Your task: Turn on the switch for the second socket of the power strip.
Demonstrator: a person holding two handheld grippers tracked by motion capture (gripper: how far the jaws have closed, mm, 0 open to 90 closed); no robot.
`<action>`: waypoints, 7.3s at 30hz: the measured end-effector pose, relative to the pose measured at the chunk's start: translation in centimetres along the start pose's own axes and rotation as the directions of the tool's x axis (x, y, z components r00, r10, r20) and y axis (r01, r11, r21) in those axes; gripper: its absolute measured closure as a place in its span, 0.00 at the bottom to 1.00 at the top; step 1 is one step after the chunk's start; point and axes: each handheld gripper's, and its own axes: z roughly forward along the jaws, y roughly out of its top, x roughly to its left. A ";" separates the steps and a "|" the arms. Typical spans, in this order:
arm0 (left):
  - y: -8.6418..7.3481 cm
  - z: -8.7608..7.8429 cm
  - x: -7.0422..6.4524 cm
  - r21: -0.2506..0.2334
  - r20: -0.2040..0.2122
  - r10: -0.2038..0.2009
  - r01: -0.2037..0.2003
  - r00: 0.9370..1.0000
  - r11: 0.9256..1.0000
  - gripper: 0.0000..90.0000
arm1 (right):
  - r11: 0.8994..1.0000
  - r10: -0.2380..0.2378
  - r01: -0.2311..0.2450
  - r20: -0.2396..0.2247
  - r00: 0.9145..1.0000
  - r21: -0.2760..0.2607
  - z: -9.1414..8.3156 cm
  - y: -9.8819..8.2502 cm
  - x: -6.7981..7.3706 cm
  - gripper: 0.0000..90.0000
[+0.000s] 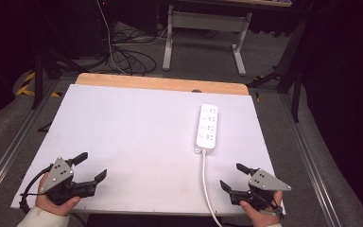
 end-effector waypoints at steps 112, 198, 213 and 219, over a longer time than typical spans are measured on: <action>-0.1 -0.4 0.1 0.037 -0.069 0.031 -0.028 0.997 0.999 0.17 | 0.992 -0.056 0.056 -0.004 0.998 0.116 11.0 10.2 -5.9 1.00; -0.2 0.0 0.2 0.055 -0.071 0.028 -0.024 0.997 0.998 0.17 | 0.976 0.033 -0.059 0.127 0.991 0.207 19.0 7.2 -7.6 1.00; -0.2 -0.1 0.3 0.055 -0.068 0.025 -0.022 0.997 0.998 0.17 | 0.972 0.025 -0.058 0.145 0.989 0.228 19.2 7.3 -7.4 1.00; -0.2 -0.1 0.3 0.053 -0.072 0.025 -0.021 0.997 0.998 0.17 | 0.981 0.019 -0.048 0.150 0.988 0.188 18.7 7.7 -7.4 1.00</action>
